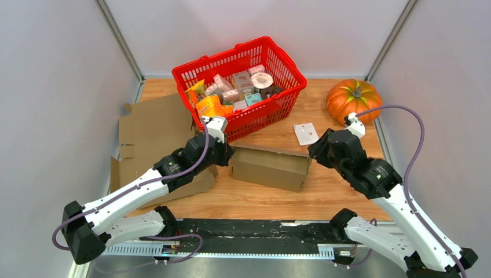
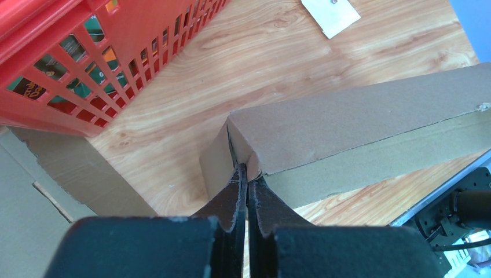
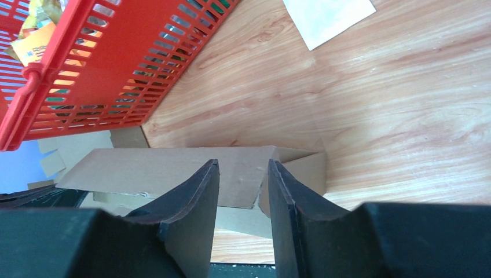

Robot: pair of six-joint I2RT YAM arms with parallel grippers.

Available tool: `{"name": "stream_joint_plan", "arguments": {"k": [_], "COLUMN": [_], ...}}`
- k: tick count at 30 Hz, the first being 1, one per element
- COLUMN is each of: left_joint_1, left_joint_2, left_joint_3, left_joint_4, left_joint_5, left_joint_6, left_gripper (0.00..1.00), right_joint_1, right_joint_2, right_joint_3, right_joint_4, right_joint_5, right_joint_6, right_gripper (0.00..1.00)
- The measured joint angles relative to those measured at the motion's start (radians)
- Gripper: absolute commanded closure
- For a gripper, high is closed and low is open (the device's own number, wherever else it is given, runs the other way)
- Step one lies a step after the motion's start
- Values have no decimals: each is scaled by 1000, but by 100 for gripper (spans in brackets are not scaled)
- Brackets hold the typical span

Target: Fold the paper box

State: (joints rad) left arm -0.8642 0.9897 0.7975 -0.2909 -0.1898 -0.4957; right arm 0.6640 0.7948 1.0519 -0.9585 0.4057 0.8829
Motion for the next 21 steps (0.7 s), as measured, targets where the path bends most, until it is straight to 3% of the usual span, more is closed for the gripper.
{"name": "stream_joint_plan", "arguments": {"k": [7, 14, 20, 21], "left_joint_1": [0, 0, 0, 0], "left_joint_2": [-3, -10, -22, -26], "left_joint_3": [0, 0, 0, 0], "left_joint_4": [-4, -14, -31, -36], "left_joint_5": [1, 5, 8, 11], "left_joint_6": [0, 0, 0, 0], "left_gripper": [100, 97, 82, 69], "right_joint_1": [-3, -13, -16, -16], "right_joint_2": [-3, -6, -72, -84], "right_joint_3": [-58, -105, -190, -205], "right_joint_4": [3, 47, 139, 157], "right_joint_5": [-50, -82, -74, -74], "right_joint_6": [29, 92, 124, 124], "right_gripper": [69, 83, 88, 88]}}
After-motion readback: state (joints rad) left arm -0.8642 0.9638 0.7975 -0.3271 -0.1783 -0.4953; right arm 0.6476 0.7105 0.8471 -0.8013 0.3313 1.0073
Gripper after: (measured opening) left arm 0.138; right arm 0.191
